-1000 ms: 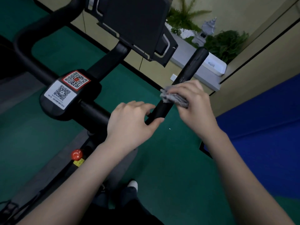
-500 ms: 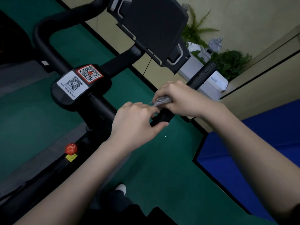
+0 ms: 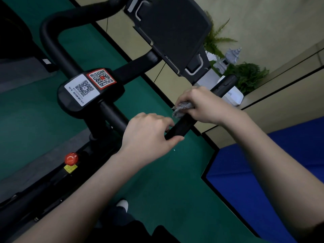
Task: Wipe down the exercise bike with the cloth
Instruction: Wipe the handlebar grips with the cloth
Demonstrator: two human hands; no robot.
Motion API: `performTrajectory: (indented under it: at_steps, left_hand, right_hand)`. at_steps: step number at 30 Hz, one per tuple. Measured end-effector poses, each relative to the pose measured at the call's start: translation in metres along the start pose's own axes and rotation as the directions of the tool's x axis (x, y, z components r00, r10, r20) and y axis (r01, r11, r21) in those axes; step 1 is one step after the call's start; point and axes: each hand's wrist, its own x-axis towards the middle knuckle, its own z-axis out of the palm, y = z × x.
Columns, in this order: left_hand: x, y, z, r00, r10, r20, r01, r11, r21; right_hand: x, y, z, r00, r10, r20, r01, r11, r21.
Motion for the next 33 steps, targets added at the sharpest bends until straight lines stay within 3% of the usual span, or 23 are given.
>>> performTrajectory:
  at_steps: [4,6,10,13,15,17,20,27,33]
  left_hand:
    - [0.000,-0.001,-0.001,1.000,-0.003,0.002,0.003,1.000,0.002]
    - [0.000,-0.001,-0.001,1.000,-0.010,0.011,0.010,1.000,-0.001]
    - [-0.001,0.000,-0.002,1.000,-0.013,0.022,0.013,1.000,-0.011]
    - [-0.002,0.001,-0.003,1.000,-0.019,0.022,0.019,1.000,-0.013]
    - [-0.001,0.001,-0.003,0.999,-0.016,0.032,0.016,1.000,-0.003]
    - [-0.001,0.001,-0.004,0.999,-0.011,0.031,0.011,1.000,-0.007]
    - [-0.002,0.002,-0.005,1.000,0.000,0.001,0.000,1.000,-0.019]
    - [-0.002,0.004,-0.005,0.999,0.029,-0.032,-0.029,1.000,0.005]
    - [-0.001,0.004,-0.005,0.999,0.032,-0.001,-0.032,0.999,0.017]
  right_hand:
    - [-0.006,-0.007,0.006,0.998,-0.067,-0.020,0.067,0.997,0.028]
    - [-0.007,-0.001,0.004,0.997,-0.027,-0.069,0.027,1.000,0.013]
    - [-0.016,0.005,0.016,0.954,0.079,-0.291,-0.081,0.997,0.007]
    - [-0.030,0.001,0.032,0.902,0.080,-0.425,-0.020,0.989,0.144]
    - [-0.037,0.005,0.043,0.813,0.141,-0.565,-0.016,0.975,0.221]
    - [-0.040,0.006,0.057,0.661,0.252,-0.707,-0.050,0.954,0.294]
    - [-0.042,-0.008,0.084,0.475,0.382,-0.793,-0.036,0.908,0.417]
    - [-0.040,-0.018,0.110,0.232,0.624,-0.746,0.010,0.765,0.644]
    - [-0.042,-0.047,0.126,0.142,0.748,-0.649,0.133,0.635,0.761]
